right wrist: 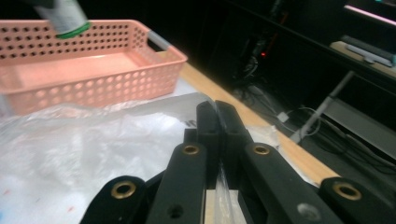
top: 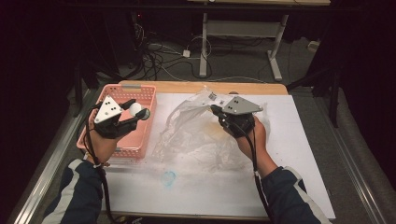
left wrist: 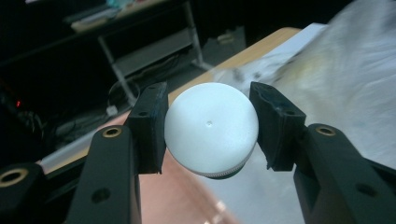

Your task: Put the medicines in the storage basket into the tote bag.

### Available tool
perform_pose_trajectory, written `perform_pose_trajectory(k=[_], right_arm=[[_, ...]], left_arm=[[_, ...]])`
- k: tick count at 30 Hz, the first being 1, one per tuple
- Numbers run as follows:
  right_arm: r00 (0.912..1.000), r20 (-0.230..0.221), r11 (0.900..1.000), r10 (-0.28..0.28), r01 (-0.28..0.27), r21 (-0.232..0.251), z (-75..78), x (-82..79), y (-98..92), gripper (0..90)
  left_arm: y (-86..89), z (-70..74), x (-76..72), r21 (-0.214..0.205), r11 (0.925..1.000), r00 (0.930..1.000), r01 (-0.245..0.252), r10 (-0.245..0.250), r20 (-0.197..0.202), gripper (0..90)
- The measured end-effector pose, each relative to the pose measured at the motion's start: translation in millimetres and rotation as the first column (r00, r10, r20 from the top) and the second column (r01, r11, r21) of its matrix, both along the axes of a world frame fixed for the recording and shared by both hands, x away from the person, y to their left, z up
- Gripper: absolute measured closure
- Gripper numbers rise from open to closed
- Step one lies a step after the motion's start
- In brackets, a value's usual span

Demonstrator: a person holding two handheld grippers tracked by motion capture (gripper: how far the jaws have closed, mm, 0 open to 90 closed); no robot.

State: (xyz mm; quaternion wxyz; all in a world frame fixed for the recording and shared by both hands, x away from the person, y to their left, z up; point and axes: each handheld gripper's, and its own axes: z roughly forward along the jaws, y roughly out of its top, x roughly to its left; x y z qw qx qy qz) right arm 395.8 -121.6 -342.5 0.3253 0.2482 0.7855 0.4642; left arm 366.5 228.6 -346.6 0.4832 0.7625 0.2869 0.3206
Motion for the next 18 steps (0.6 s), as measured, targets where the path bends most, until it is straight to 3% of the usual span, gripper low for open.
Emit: perform_pose_trajectory(k=[4, 7, 10, 14, 18], right_arm=[[0.9993, -0.008, 0.9993, -0.037, 0.038, 0.008, 7.8, 11.9, 7.0, 90.0], [0.9981, 0.005, 0.998, -0.061, 0.061, 0.016, 14.2, 14.1, 9.0, 90.0], [0.9976, -0.002, 0.9966, -0.07, 0.07, 0.043, 17.9, 14.5, 8.9, 90.0], [0.9977, -0.005, 0.9962, -0.068, 0.068, 0.055, 19.5, 13.4, 7.7, 90.0], [0.9983, -0.011, 0.9949, -0.057, 0.058, 0.083, 22.0, 10.4, 4.0, 90.0]], left_arm=[[-25.0, 14.4, -16.5, -0.008, 0.9972, 0.9954, 0.075, -0.074, 0.061, 48.5], [-45.7, 19.7, -30.7, 0.007, 0.9906, 0.9858, 0.137, -0.137, 0.098, 48.5], [-67.8, 18.1, -41.3, 0.03, 0.9798, 0.9741, 0.198, -0.2, 0.106, 48.5], [-96.3, 4.3, -44.5, 0.076, 0.9653, 0.9626, 0.25, -0.256, 0.088, 48.4], [-120.7, -17.5, -35.0, 0.107, 0.9525, 0.957, 0.285, -0.289, 0.024, 48.4]])
